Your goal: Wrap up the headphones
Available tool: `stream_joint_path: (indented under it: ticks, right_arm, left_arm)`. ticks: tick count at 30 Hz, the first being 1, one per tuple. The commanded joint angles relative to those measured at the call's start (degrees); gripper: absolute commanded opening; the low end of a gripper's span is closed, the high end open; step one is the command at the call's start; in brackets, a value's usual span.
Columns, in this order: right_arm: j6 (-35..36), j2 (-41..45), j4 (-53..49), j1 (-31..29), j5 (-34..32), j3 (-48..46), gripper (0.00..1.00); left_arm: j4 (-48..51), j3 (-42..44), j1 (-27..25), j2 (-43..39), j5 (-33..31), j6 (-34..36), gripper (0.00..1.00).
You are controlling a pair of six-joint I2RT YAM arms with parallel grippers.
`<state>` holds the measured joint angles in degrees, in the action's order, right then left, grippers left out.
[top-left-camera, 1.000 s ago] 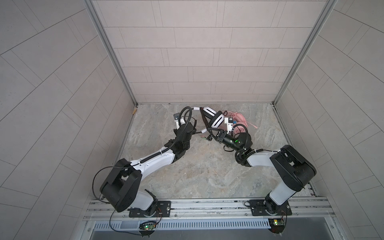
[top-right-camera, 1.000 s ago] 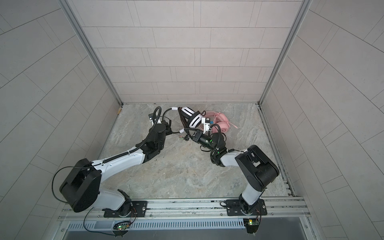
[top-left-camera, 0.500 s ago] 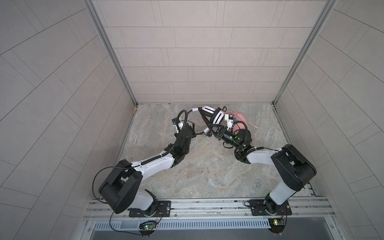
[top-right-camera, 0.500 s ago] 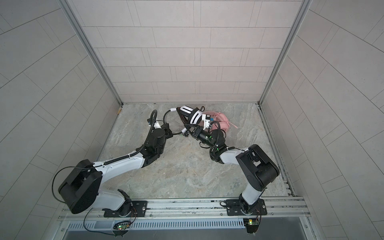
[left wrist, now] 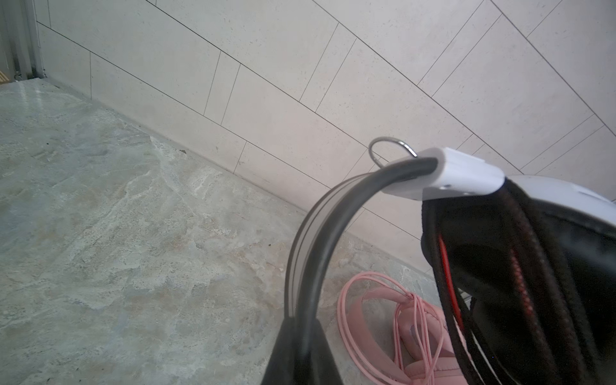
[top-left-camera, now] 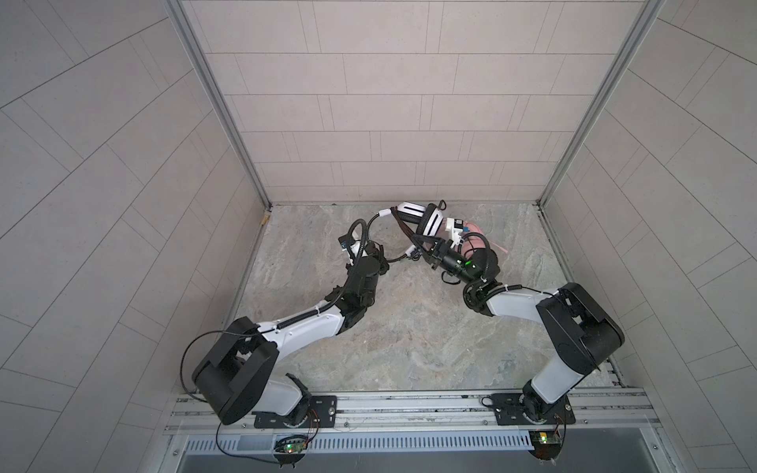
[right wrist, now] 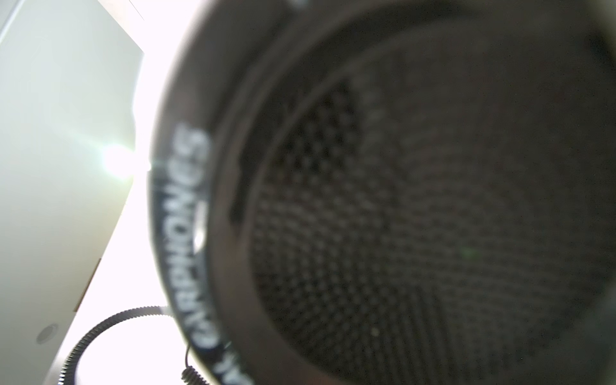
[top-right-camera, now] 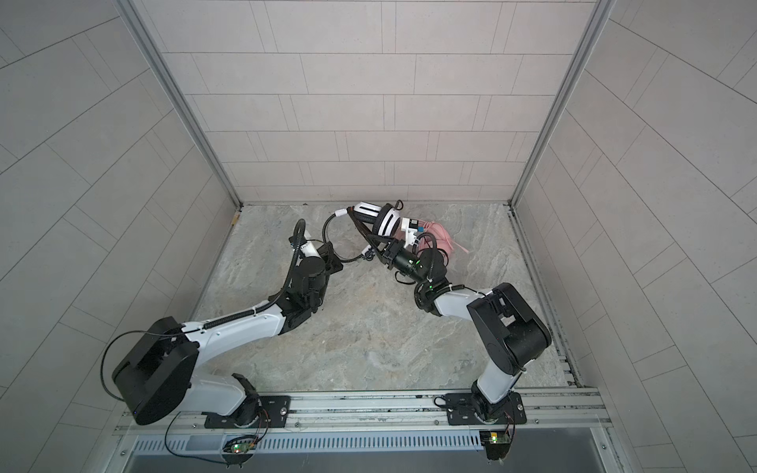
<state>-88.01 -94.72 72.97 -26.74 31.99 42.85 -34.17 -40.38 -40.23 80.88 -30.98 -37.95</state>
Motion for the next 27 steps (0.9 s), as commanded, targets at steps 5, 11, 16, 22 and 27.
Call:
stream_joint_path:
  ticks: [5, 11, 16, 22, 27]
  right_arm:
    - [-6.7, 3.2, 8.6, 2.5, -2.7, 4.8, 0.08]
    - [-6.9, 4.2, 8.6, 4.8, -5.5, 3.1, 0.08]
    - [-7.9, 4.2, 8.6, 6.3, -6.9, 2.7, 0.07]
    - [-12.8, 3.2, 8.6, 8.3, -6.3, 3.5, 0.06]
    - [-15.0, 3.2, 8.7, 8.5, -6.7, 4.4, 0.06]
  left_arm:
    - [3.4, 0.5, -2.0, 3.3, 8.2, 3.7, 0.00]
    - [3.2, 0.8, -1.9, 3.4, 9.9, 2.6, 0.00]
    - [3.4, 1.6, -1.9, 3.5, 10.8, 2.1, 0.00]
    - [2.0, 2.5, -2.0, 5.9, 11.4, 1.2, 0.00]
    - [0.8, 2.3, -2.2, 8.1, 12.9, 0.2, 0.00]
